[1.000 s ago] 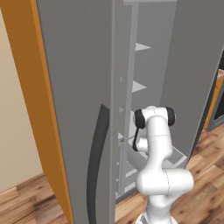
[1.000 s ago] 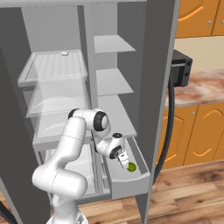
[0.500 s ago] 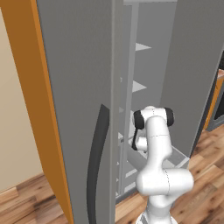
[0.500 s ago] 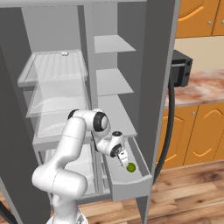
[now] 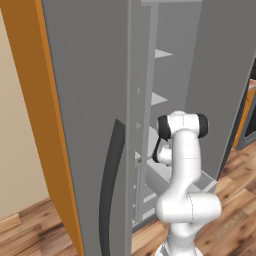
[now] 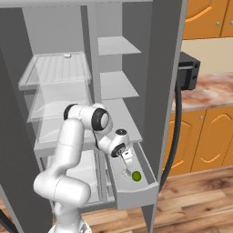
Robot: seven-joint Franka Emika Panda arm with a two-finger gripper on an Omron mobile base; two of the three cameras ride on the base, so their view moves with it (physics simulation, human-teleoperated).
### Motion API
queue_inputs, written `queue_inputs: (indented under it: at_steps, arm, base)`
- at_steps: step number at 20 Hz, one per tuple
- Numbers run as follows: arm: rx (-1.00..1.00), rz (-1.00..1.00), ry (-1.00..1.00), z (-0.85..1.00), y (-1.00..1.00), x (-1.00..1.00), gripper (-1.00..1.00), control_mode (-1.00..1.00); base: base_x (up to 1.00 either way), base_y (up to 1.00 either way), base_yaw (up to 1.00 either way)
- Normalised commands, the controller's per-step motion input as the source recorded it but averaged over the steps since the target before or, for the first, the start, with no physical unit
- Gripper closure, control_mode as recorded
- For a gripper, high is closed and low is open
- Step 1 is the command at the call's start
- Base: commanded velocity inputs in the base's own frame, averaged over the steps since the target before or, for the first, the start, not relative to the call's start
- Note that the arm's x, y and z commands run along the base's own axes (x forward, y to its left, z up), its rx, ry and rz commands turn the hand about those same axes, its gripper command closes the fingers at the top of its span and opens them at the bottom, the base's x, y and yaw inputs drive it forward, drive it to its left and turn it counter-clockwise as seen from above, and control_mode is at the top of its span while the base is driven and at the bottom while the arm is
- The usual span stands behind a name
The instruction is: Take the lime and garlic from the fridge shelf and place them in the freezer drawer to begin freezing them.
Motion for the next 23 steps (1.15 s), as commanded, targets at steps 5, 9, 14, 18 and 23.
queue_inputs:
  at_steps: [5,9,14,18,23]
  arm:
    - [0.0,-0.01,-0.23,0.92,0.0,-1.0,-1.0,-1.0]
    - [0.0,-0.02,-0.27,0.98,0.08,-1.0,-1.0,-1.0]
    - [-0.02,-0.01,-0.27,1.0,0.41,-0.98,-1.0,-1.0]
    - [-0.08,0.0,-0.23,0.79,0.35,-0.46,-1.0,-1.0]
    - [0.0,0.0,0.05,0.0,0.0,0.04,-1.0,-1.0]
  base:
    - [0.0,0.0,0.0]
    - [0.0,0.0,0.0]
    - [0.0,0.0,0.0]
    - [0.0,0.0,0.0]
    - [0.0,0.0,0.0]
